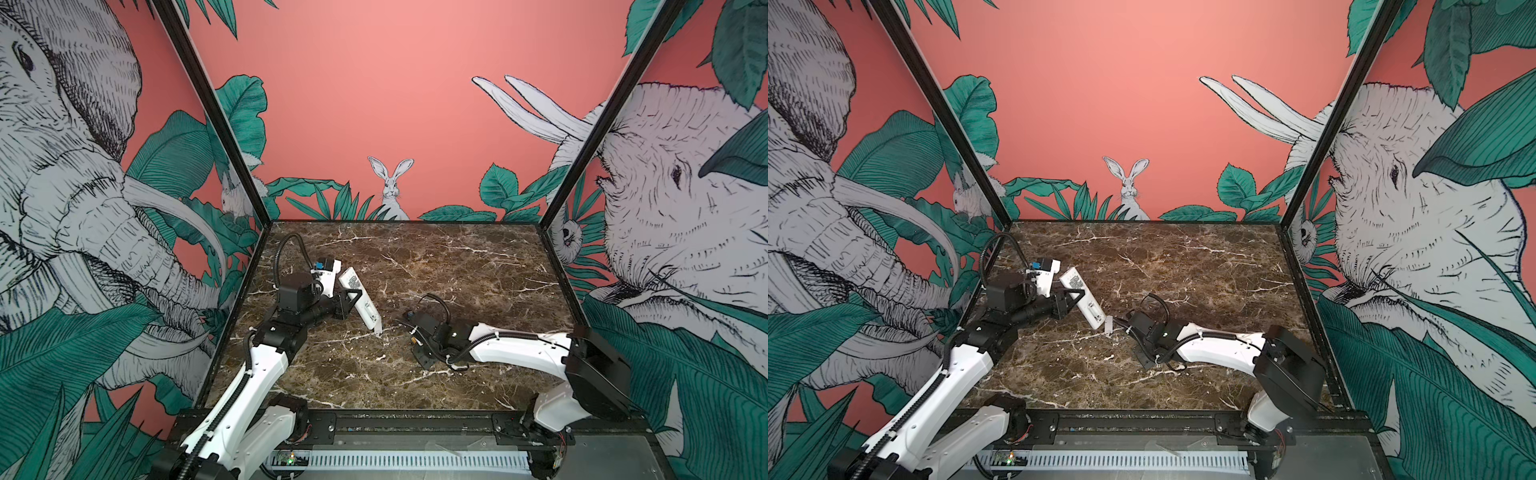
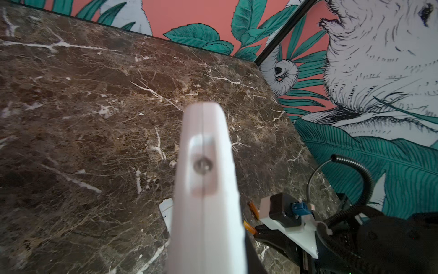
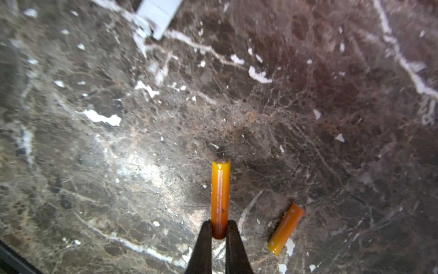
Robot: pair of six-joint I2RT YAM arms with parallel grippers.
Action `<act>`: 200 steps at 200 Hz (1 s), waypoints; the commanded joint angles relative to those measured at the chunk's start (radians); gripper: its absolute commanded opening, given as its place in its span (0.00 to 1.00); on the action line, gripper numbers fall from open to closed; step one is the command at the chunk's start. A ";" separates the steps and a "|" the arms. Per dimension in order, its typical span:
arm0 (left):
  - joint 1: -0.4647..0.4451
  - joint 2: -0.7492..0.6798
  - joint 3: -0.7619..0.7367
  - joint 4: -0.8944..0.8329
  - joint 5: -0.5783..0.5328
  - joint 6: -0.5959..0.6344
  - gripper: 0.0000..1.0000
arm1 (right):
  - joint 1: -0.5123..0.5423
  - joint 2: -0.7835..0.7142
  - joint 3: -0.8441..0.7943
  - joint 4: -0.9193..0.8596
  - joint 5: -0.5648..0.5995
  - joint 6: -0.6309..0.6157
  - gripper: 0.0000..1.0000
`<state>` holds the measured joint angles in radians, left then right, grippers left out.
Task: Load the batteries into the remote control
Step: 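Lift the orange battery with the right gripper toward the remote's battery slot, then lower the battery into the remote's compartment with the right gripper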
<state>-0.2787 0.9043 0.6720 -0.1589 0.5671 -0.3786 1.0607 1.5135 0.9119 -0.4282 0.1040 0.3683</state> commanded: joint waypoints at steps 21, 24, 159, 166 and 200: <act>0.002 0.030 -0.022 0.100 0.136 -0.055 0.00 | 0.031 -0.103 -0.004 0.033 -0.013 -0.060 0.08; 0.003 0.032 -0.024 0.104 0.140 -0.059 0.00 | 0.033 -0.108 -0.002 0.033 -0.013 -0.062 0.09; 0.001 0.058 -0.096 0.243 0.309 -0.209 0.00 | 0.108 -0.170 0.119 0.069 -0.027 -0.079 0.11; 0.002 0.060 -0.098 0.247 0.312 -0.211 0.00 | 0.108 -0.168 0.123 0.069 -0.028 -0.078 0.11; 0.002 0.065 -0.102 0.257 0.316 -0.214 0.00 | 0.110 -0.156 0.134 0.073 -0.014 -0.062 0.11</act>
<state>-0.2787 0.9745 0.5827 0.0444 0.8467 -0.5789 1.1610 1.3537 1.0130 -0.3794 0.0746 0.2882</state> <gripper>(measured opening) 0.206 0.111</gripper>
